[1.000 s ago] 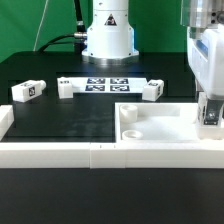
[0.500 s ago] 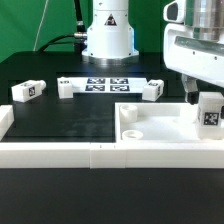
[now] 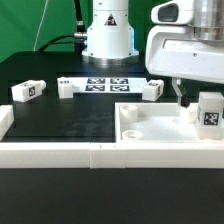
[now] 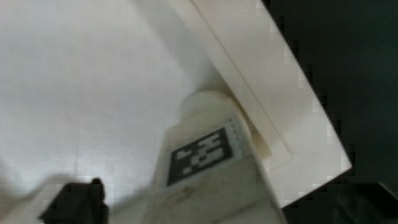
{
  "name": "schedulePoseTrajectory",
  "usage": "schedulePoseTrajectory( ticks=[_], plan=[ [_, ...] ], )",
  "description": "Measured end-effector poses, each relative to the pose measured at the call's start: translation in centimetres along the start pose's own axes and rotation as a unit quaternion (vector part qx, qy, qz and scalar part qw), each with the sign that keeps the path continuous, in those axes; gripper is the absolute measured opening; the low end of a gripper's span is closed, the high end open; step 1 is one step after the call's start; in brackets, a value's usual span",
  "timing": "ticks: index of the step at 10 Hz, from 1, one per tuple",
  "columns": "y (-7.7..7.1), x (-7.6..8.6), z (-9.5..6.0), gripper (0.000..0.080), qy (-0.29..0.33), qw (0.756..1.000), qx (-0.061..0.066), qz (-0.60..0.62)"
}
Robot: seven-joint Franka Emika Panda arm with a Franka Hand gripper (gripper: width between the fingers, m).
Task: Assemble one leg
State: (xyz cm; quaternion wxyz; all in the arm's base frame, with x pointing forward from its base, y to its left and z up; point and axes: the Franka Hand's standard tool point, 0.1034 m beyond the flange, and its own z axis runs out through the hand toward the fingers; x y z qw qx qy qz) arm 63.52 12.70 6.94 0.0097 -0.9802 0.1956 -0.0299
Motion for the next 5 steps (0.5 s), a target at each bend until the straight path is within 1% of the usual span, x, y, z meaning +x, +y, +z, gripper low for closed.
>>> schedulePoseTrajectory(
  ticks=[1, 3, 4, 5],
  plan=[
    [0.14, 0.31, -0.18, 0.0649, 0.001, 0.998, -0.003, -0.062],
    [0.78, 0.83, -0.23, 0.0649, 0.002, 0.99, -0.004, -0.143],
    [0.99, 0.97, -0.24, 0.0525, 0.003, 0.986, -0.007, -0.166],
    [0.98, 0.96, -0.24, 0.0525, 0.003, 0.986, -0.007, -0.166]
  ],
)
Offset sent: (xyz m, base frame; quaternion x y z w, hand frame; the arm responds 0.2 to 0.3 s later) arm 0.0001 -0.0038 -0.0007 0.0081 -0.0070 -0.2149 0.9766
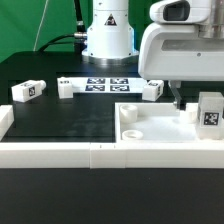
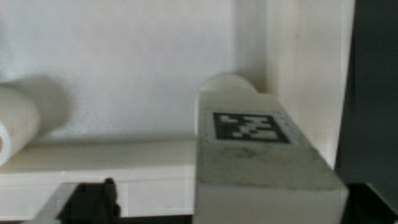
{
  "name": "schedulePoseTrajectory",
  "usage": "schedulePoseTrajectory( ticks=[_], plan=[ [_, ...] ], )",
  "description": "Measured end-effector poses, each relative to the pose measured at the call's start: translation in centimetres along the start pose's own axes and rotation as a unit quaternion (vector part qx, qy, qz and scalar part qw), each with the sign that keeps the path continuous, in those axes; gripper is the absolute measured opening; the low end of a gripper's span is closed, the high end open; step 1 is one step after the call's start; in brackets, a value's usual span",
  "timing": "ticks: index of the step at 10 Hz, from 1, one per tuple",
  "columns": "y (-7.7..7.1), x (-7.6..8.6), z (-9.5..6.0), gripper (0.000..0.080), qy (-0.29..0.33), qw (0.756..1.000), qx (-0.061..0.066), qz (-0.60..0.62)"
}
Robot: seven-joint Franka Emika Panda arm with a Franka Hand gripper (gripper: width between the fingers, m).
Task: Assemble one leg
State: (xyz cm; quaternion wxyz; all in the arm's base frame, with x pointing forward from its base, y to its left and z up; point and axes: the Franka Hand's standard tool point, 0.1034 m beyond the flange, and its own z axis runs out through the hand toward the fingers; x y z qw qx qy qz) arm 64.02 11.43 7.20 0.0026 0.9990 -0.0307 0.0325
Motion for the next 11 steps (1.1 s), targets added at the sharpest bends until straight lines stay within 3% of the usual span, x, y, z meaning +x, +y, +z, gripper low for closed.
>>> schedulePoseTrajectory(
  ticks=[1, 2, 3, 7, 11],
  plan=[
    [0.0, 0.0, 0.0, 0.0377, 0.0, 1.0, 0.0, 0.002],
    [0.0, 0.0, 0.0, 0.0377, 0.0, 1.0, 0.0, 0.002],
    [0.0, 0.0, 0.0, 0.029, 0.0, 1.0, 0.0, 0.002],
    [0.1, -0.1, 0.0, 0.029, 0.005, 0.994, 0.0, 0.107],
    [1.8, -0.4, 0.0, 0.0295, 0.009, 0.946, -0.017, 0.324]
  ],
)
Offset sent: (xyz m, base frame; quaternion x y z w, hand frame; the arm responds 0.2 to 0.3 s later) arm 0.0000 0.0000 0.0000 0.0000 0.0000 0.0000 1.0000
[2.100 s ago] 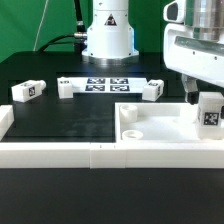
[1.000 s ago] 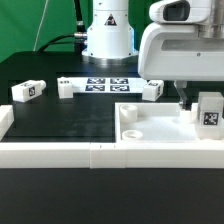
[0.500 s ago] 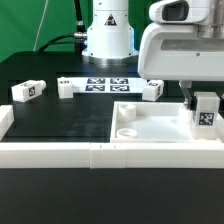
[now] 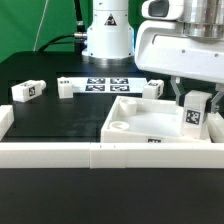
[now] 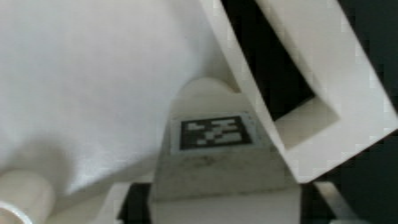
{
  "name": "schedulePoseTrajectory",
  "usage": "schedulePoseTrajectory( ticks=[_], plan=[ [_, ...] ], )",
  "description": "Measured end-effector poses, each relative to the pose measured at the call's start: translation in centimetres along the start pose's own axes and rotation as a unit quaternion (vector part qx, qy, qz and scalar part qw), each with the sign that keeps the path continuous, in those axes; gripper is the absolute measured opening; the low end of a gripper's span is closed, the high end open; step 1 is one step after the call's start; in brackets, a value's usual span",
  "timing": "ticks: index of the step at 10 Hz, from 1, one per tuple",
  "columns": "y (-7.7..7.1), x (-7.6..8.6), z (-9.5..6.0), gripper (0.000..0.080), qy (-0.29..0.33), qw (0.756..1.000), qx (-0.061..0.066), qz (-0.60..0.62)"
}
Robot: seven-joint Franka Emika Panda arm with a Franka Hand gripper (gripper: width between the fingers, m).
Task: Assemble one leg
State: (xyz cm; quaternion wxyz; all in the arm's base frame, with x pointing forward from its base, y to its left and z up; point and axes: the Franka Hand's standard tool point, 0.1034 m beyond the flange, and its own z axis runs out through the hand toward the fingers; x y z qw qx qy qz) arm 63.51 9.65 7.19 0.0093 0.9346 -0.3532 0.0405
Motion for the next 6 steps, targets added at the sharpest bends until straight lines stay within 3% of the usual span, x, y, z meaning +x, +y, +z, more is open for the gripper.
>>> schedulePoseTrajectory(
  ticks=[2, 3, 5, 6],
  plan=[
    [1.0, 0.57, -0.02, 0.0302, 0.009, 0.997, -0.013, 0.07],
    [1.14, 0.61, 0.0, 0.0356, 0.008, 0.995, -0.014, 0.094],
    [1.07, 0.56, 0.01, 0.0599, 0.008, 0.996, -0.014, 0.085],
    [1.08, 0.55, 0.02, 0.0599, 0.008, 0.996, -0.014, 0.085]
  ],
)
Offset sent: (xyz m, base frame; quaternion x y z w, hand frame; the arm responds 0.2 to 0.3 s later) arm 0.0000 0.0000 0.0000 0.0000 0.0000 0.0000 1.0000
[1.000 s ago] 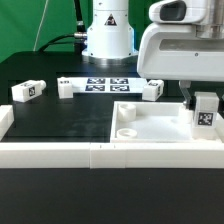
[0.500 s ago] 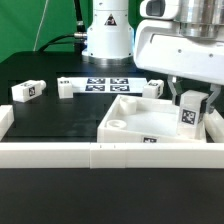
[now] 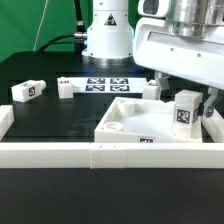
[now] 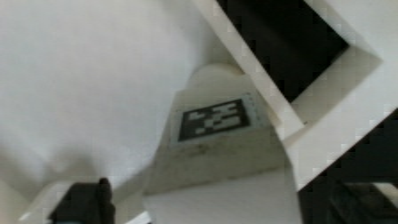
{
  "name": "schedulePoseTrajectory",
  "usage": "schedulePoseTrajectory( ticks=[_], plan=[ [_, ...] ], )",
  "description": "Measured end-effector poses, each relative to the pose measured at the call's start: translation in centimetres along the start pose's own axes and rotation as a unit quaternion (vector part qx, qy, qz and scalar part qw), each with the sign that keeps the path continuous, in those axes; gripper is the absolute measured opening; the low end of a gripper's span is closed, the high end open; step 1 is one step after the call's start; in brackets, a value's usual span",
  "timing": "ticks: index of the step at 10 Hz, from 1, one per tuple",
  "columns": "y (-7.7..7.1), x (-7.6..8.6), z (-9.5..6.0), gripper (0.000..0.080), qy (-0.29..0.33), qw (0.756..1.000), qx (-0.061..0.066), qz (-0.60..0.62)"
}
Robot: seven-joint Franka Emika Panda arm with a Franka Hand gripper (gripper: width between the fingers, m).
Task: Assemble one leg
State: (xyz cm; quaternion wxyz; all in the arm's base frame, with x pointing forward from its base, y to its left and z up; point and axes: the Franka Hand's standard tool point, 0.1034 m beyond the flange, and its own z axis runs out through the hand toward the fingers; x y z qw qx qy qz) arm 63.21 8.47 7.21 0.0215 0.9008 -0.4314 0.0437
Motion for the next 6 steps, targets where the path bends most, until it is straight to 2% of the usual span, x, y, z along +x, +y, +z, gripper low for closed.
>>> schedulePoseTrajectory(
  ticks=[1, 6],
  plan=[
    [0.0, 0.0, 0.0, 0.0639, 0.0, 1.0, 0.0, 0.0],
    [0.0, 0.0, 0.0, 0.0649, 0.0, 1.0, 0.0, 0.0]
  ],
)
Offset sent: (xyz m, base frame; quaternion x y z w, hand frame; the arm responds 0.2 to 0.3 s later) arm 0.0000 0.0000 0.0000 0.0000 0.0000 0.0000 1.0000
